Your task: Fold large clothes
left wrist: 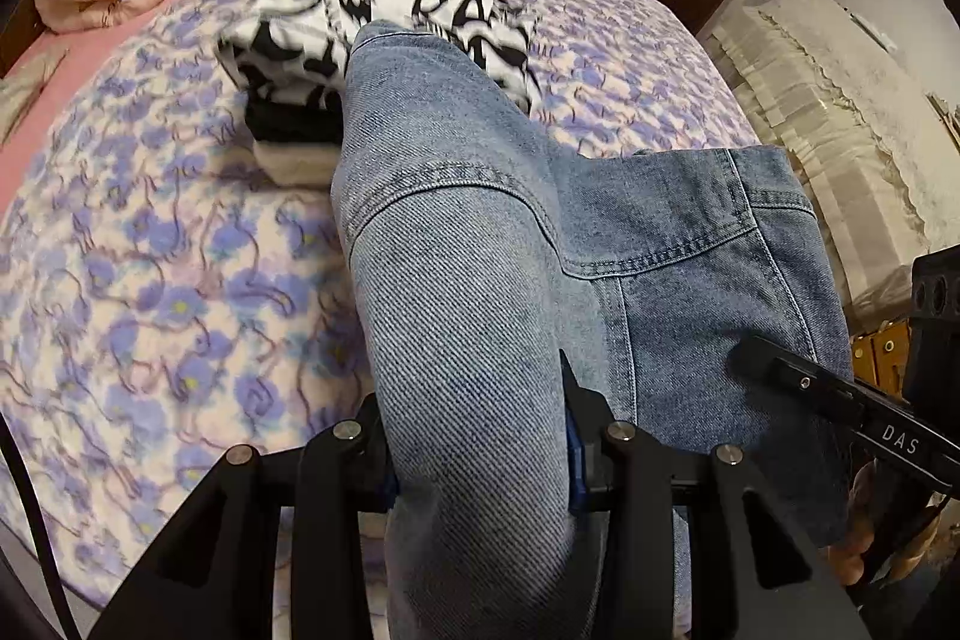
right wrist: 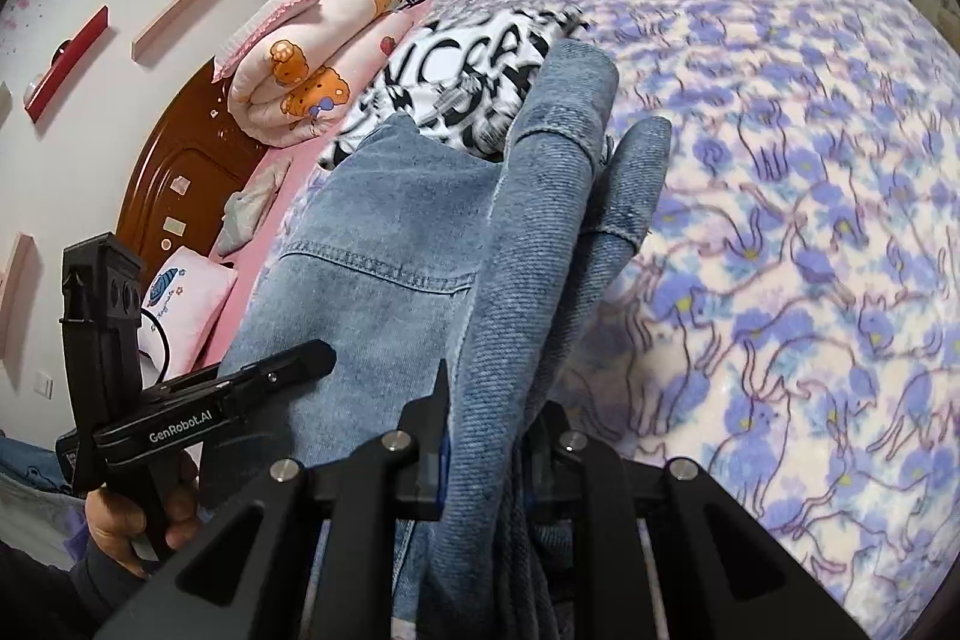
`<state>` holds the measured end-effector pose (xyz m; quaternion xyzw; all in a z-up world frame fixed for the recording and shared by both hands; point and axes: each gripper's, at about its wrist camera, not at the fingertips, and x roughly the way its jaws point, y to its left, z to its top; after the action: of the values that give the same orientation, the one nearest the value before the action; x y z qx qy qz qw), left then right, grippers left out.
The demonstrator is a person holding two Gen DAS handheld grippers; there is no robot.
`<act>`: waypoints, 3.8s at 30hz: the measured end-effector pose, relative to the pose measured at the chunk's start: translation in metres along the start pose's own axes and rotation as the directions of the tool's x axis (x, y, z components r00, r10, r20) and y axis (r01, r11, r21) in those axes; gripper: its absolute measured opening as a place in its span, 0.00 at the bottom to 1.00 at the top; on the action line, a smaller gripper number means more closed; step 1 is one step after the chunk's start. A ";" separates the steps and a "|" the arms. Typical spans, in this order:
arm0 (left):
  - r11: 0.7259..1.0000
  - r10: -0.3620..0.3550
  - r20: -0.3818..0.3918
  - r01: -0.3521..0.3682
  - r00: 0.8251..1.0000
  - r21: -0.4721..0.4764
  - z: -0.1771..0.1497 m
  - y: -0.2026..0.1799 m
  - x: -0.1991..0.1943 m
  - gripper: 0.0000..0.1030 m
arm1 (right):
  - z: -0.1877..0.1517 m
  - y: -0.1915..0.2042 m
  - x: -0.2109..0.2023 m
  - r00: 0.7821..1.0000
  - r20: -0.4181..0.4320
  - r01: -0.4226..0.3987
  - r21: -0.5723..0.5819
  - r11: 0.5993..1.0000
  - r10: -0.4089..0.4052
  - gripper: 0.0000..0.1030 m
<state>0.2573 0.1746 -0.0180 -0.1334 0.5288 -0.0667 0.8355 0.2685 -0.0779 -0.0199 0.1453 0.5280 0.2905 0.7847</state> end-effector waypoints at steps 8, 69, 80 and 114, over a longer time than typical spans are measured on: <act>1.000 -0.008 0.055 0.007 0.998 0.016 0.084 0.025 -0.038 0.37 | 0.075 0.037 -0.003 0.998 0.042 -0.044 -0.008 0.999 0.044 0.15; 0.983 0.128 0.208 -0.152 0.970 0.104 0.231 0.119 0.081 0.01 | 0.191 -0.008 0.187 0.967 0.119 0.232 -0.032 0.972 -0.227 0.00; 0.986 0.150 0.183 -0.161 0.971 0.047 0.212 0.089 0.033 0.57 | 0.173 0.020 0.121 0.976 0.110 0.193 -0.049 0.980 -0.186 0.03; 0.995 0.097 -0.021 -0.097 0.995 -0.006 -0.041 -0.057 0.062 0.82 | -0.043 -0.074 0.015 0.990 -0.048 0.137 0.053 0.989 -0.134 0.03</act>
<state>0.2484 0.0977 -0.0716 -0.1096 0.5434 -0.0256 0.8319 0.2554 -0.1303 -0.0878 0.1246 0.5617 0.2247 0.7864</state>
